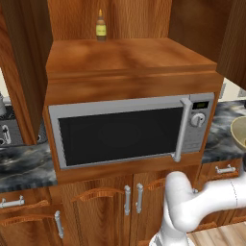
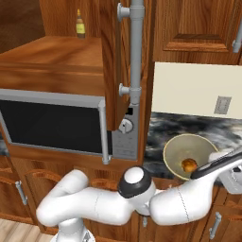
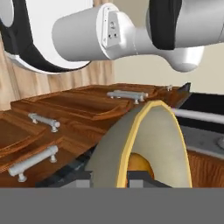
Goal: Pick the peach from the cabinet and place it in the bowl. Then pick the bowl and place it in the sink. Then turn on the sink facuet.
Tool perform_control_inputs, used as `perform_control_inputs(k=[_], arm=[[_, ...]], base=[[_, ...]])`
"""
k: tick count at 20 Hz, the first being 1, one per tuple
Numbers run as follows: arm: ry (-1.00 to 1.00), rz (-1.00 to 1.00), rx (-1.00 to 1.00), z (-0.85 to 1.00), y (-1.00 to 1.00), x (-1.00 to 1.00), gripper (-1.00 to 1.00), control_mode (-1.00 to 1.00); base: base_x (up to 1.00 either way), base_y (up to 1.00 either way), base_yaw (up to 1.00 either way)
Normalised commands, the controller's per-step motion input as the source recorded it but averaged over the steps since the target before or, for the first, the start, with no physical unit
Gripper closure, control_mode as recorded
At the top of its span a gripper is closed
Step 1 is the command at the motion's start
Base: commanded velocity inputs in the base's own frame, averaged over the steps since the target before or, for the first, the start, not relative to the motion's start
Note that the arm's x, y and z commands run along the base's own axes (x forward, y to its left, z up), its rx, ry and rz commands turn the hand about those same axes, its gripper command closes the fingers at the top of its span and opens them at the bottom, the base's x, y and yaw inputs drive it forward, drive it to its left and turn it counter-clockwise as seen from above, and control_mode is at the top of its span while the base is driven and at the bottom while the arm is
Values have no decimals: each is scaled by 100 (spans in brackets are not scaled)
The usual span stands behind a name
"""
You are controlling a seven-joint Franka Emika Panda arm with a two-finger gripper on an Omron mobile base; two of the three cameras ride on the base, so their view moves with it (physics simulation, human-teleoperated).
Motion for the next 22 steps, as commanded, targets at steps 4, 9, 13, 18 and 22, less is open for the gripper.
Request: perform_control_inputs(k=[4, 9, 13, 18, 22], arm=[[-12, 0, -15, 2, 55, -100, 100, -100], [-13, -3, -6, 19, 69, -100, 100, -100], [-10, -7, -1, 22, 84, -100, 100, -100], [-6, -13, 0, 31, 90, -100, 100, -100], [0, -18, -1, 69, 83, -100, 100, -100]], base=[[0, 0, 0], [0, 0, 0], [0, 0, 0], [0, 0, 0], [0, 0, 0]])
